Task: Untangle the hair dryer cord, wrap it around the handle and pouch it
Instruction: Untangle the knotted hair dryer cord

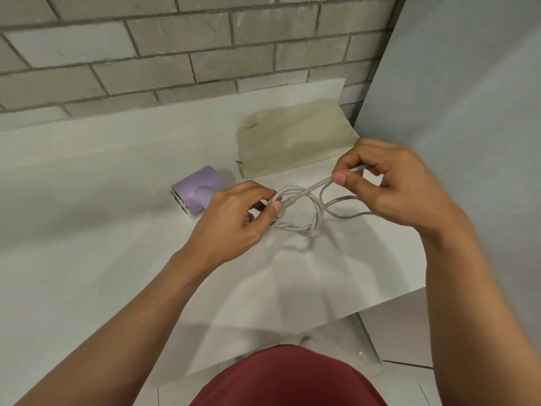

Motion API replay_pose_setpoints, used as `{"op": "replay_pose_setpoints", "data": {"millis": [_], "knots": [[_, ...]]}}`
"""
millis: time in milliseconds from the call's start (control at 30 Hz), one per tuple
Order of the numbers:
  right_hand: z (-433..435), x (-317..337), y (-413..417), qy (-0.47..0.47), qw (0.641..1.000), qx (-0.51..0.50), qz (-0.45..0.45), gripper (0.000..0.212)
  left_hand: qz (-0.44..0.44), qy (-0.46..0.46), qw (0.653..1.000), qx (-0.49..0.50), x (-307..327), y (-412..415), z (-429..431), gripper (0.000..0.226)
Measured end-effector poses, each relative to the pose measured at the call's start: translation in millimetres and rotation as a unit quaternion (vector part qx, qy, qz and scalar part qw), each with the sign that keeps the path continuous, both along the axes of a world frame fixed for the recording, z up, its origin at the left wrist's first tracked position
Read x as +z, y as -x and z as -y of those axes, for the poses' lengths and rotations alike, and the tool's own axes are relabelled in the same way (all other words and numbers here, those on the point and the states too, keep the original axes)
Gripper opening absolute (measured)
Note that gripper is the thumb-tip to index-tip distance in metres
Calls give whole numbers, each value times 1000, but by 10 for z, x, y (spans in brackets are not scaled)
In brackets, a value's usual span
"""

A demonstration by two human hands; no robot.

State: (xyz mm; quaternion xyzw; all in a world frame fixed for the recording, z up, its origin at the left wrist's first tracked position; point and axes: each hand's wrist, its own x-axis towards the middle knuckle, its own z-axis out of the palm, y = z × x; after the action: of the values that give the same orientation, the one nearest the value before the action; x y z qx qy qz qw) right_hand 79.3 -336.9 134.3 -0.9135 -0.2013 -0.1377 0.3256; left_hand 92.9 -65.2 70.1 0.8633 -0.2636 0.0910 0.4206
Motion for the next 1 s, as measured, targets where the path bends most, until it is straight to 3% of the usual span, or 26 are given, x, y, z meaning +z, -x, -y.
{"op": "replay_pose_setpoints", "data": {"millis": [67,167,233,367,500,667,1000], "knots": [[-17,32,-3,5,1000,8,-16,3,-14,8,1000,1,-16,7,3,15],[-66,55,-18,72,997,23,-24,22,-34,8,999,6,-14,19,7,16],[-84,74,-23,64,997,38,-14,20,-57,10,998,-1,-4,26,0,14],[12,107,5,-96,995,42,5,9,-128,37,991,-16,-11,64,-41,7],[135,53,-25,-205,976,-66,33,3,-189,39,981,-35,-80,130,-110,7],[-16,-365,-179,-111,980,-162,-16,21,-198,30,977,-75,-120,204,-212,8],[-127,-1096,-146,103,987,-18,-121,20,-206,94,972,-55,-79,261,-337,11]]}}
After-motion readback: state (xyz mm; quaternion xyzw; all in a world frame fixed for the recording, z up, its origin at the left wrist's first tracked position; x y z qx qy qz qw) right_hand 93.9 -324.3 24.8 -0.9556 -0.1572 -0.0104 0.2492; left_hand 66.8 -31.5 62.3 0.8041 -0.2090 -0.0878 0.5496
